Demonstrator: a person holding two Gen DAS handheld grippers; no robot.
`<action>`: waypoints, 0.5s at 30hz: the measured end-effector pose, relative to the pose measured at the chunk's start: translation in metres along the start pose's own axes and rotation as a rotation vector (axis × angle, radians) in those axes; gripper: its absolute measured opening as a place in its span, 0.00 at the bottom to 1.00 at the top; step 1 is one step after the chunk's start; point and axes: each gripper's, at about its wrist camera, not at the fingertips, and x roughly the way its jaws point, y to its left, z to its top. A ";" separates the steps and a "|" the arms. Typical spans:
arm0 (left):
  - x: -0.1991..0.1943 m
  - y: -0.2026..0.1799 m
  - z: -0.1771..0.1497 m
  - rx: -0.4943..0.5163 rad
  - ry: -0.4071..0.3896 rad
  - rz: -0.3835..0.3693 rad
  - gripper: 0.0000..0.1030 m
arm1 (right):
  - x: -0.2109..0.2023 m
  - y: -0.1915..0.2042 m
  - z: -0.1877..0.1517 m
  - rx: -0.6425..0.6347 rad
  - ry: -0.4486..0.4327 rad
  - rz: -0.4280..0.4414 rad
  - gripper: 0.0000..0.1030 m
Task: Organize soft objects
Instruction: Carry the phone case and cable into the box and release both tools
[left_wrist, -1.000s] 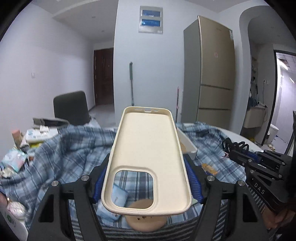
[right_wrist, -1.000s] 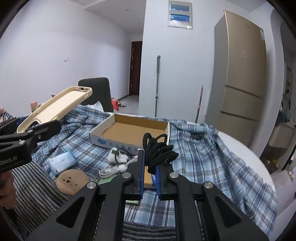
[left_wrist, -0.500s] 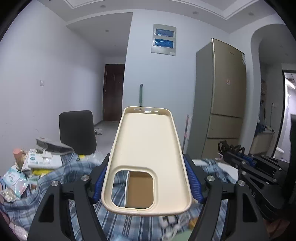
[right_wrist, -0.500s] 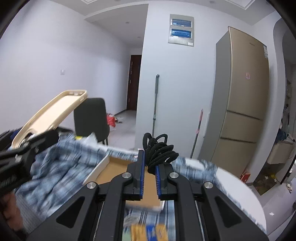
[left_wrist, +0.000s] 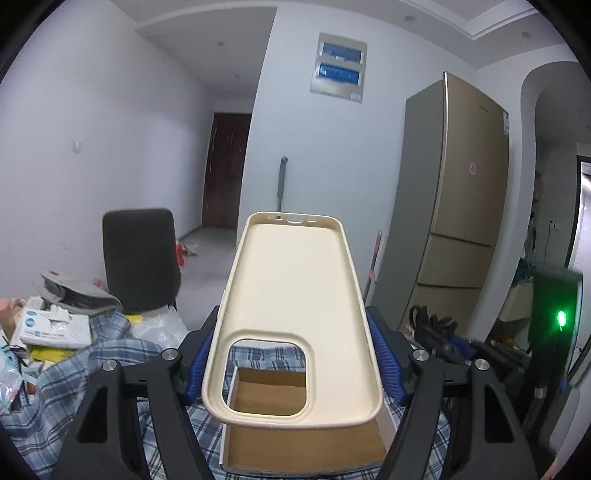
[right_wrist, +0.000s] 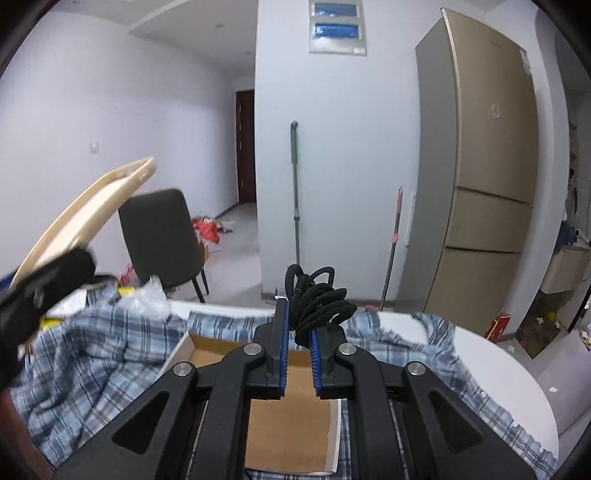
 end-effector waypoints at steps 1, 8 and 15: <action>0.007 0.002 -0.002 -0.001 0.014 0.002 0.73 | 0.006 0.002 -0.004 -0.006 0.015 0.001 0.09; 0.066 0.015 -0.025 0.036 0.210 0.002 0.73 | 0.048 0.002 -0.028 -0.005 0.142 0.041 0.09; 0.110 0.026 -0.052 0.047 0.398 0.002 0.73 | 0.093 0.002 -0.060 -0.027 0.337 0.101 0.09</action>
